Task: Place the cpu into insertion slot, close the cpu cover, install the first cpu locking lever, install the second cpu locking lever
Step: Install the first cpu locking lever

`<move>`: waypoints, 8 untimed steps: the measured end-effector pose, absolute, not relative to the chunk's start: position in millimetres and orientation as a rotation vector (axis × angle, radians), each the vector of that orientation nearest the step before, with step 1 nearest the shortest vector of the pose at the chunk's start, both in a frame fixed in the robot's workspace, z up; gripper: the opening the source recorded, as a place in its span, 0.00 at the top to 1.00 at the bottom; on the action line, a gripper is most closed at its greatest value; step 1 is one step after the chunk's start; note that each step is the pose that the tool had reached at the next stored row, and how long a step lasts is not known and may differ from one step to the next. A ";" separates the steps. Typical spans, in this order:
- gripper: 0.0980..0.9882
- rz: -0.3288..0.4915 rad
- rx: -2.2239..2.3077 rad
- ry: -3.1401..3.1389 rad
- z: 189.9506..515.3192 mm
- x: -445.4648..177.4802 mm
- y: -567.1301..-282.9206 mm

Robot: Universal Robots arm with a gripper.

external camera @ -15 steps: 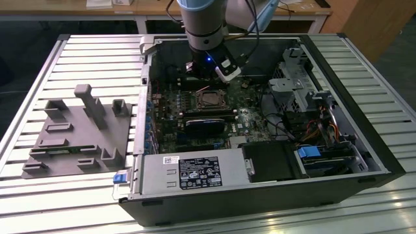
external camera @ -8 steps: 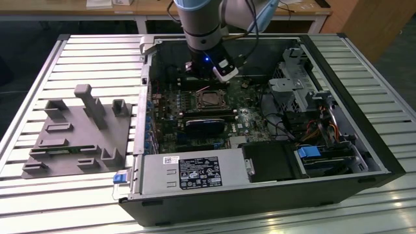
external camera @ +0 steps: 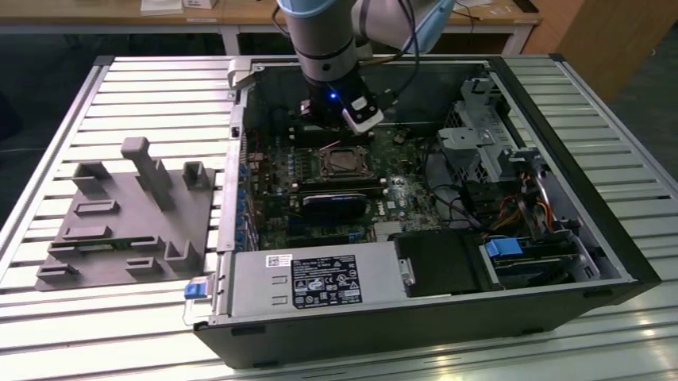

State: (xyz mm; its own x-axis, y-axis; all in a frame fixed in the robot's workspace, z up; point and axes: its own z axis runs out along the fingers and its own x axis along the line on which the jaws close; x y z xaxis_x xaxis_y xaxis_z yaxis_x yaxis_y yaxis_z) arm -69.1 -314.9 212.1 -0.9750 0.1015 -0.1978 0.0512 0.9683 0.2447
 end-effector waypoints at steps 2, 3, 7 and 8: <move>0.99 0.350 0.121 2.906 211.5 -69.1 -313.0; 0.99 0.348 0.124 2.905 211.2 -69.1 -311.9; 0.99 0.341 0.144 2.902 210.0 -69.1 -308.6; 0.99 0.338 0.152 2.901 209.6 -69.1 -308.4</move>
